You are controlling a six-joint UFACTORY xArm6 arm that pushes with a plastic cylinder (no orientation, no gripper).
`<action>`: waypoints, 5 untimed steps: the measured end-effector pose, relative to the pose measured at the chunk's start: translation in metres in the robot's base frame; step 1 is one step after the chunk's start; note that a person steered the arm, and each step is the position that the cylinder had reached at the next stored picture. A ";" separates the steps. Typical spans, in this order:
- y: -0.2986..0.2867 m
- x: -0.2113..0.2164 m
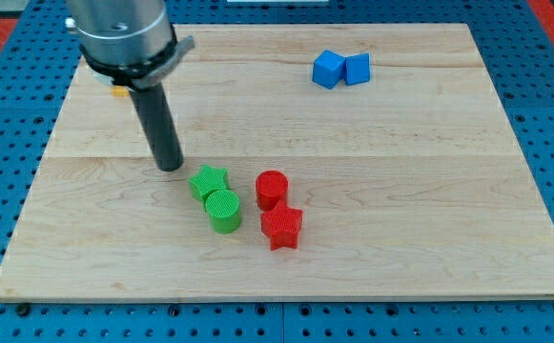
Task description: Slide the green star and green circle to the bottom center
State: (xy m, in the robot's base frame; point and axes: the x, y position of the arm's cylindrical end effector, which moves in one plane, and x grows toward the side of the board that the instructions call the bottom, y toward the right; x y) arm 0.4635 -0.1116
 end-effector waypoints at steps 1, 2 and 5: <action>0.043 0.004; 0.044 0.024; 0.045 -0.015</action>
